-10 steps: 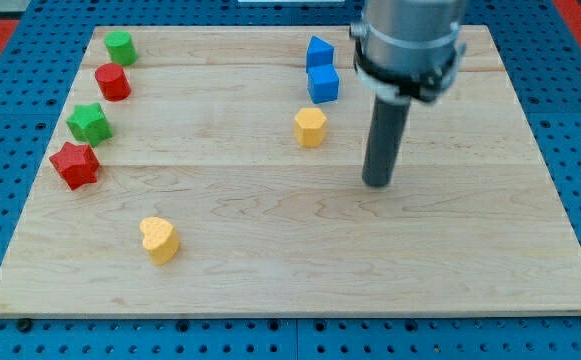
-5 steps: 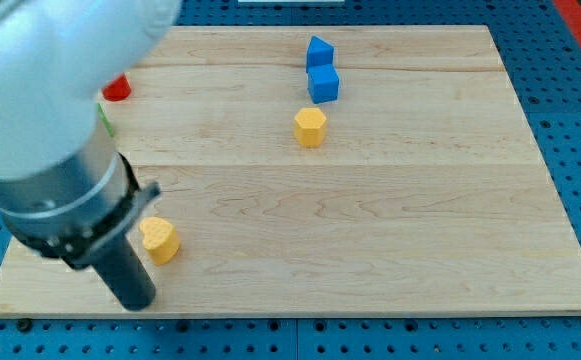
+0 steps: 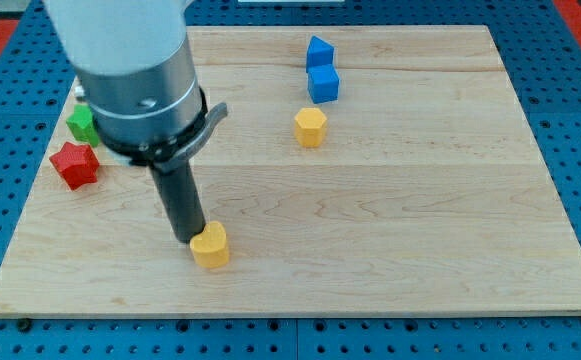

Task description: Move yellow heart at bottom center of the board

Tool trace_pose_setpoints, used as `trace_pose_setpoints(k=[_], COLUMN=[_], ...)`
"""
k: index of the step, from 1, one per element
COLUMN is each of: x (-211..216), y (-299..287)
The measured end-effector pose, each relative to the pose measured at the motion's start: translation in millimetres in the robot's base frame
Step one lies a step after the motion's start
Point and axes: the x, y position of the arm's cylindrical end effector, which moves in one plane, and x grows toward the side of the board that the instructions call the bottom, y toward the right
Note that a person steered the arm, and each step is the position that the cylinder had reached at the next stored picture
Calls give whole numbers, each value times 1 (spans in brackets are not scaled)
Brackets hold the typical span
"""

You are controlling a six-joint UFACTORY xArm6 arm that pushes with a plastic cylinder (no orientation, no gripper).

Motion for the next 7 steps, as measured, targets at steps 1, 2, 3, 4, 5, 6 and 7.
trace_pose_setpoints(k=[1, 2, 3, 4, 5, 6, 7], x=[35, 36, 6, -19, -17, 18, 33], y=[-12, -6, -4, 11, 25, 0, 18])
